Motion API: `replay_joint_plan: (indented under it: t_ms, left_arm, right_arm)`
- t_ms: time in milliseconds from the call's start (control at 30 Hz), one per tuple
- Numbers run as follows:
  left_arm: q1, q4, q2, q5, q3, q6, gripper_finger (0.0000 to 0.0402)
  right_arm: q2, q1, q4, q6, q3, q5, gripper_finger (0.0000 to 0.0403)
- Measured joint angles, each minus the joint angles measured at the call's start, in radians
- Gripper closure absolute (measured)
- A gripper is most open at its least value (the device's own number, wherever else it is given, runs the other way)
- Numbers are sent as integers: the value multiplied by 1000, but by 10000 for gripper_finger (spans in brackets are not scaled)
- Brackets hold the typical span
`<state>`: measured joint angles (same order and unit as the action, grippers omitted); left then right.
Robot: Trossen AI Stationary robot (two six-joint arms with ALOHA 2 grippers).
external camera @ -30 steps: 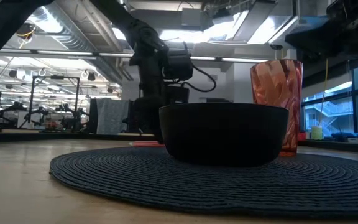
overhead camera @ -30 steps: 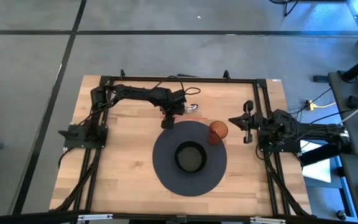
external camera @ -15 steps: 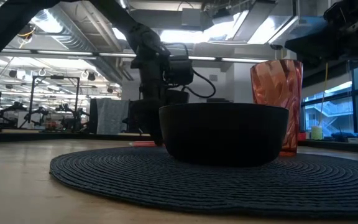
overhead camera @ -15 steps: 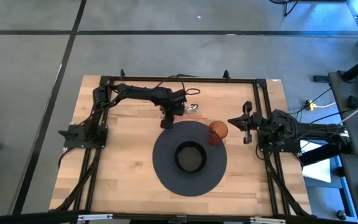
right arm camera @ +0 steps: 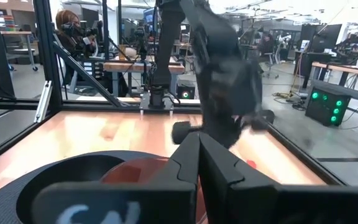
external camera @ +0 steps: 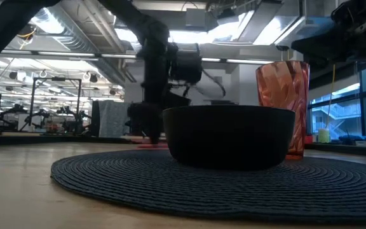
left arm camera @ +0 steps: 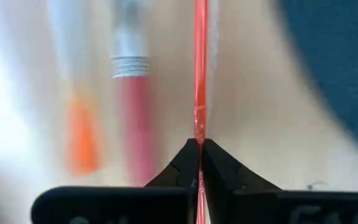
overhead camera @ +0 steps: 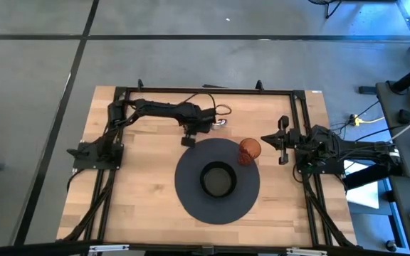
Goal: Pick & Place Utensil
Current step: Put the orange straw into the brown cup
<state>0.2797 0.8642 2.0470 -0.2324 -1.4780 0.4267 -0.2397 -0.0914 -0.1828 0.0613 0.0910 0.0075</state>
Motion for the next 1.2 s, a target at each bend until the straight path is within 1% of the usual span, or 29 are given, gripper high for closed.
replay_joint_plan:
  t_ms: [67, 133, 233, 300, 433, 533, 733, 833, 933, 1067, 1200]
  left_arm:
    - [-25, 21, -40, -103, -35, -11, 398]
    - [-52, 82, -73, -194, -60, -39, 398]
    - [-89, 124, -116, -290, -83, -73, 399]
    - [-122, 157, -169, -395, -102, -89, 398]
    - [-216, 222, -249, -603, -109, -90, 399]
    - [-292, 265, -318, -709, -110, -72, 399]
    - [-423, 286, -394, -830, -111, -47, 399]
    - [-456, 288, -404, -858, -112, -45, 399]
    - [-464, 290, -400, -893, -112, -3, 399]
    - [-461, 305, -382, -967, -110, 32, 399]
    - [-464, 328, -377, -1029, -82, 48, 399]
  right_arm:
    - [0, 0, -1, 0, 0, 0, 395]
    - [0, 0, -2, -3, 0, 0, 395]
    - [0, 2, 3, -9, 0, -13, 395]
    - [0, 5, 20, -28, 0, -30, 395]
    - [0, 5, 56, -50, 0, -36, 395]
    - [0, 5, 57, -55, 0, -35, 395]
    - [-2, 5, 54, -50, 0, -35, 395]
    - [-3, 5, 55, -50, 1, -24, 395]
    - [-35, 6, 59, -58, 34, -8, 398]
    - [-139, 33, 155, -41, 174, 9, 399]
    - [-319, 67, 316, 6, 382, 80, 399]
